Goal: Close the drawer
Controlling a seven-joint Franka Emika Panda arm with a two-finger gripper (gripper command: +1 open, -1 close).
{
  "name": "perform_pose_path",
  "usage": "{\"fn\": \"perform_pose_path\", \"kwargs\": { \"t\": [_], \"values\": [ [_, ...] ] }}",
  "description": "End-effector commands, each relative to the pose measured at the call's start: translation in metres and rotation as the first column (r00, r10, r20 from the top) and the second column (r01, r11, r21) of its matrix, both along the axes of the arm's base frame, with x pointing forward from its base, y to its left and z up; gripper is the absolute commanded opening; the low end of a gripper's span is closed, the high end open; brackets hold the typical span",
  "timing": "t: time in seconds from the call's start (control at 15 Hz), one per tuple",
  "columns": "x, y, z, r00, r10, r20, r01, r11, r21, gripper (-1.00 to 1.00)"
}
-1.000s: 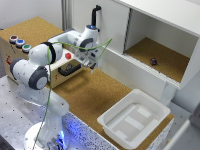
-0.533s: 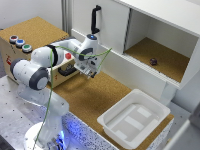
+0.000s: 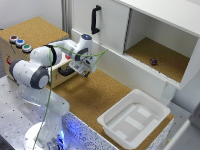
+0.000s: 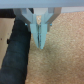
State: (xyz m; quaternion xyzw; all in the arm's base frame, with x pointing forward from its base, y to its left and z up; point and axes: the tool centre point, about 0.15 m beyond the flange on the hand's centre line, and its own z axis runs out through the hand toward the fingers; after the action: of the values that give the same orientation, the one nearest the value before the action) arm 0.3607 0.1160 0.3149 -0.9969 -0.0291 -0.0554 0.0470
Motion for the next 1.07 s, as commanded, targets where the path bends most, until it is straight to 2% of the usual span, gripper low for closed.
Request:
{"fn": "perform_pose_path", "kwargs": {
  "t": [0.0,0.4,1.0],
  "values": [
    [-0.016,0.059,-0.004,0.999,-0.022,0.037,0.023,0.999,-0.033,-1.0],
    [-0.012,0.106,0.0,0.999,0.004,0.045,-0.004,1.0,0.009,-1.0],
    [0.006,0.188,0.007,0.986,0.147,0.072,-0.149,0.989,0.02,-1.0]
  ]
}}
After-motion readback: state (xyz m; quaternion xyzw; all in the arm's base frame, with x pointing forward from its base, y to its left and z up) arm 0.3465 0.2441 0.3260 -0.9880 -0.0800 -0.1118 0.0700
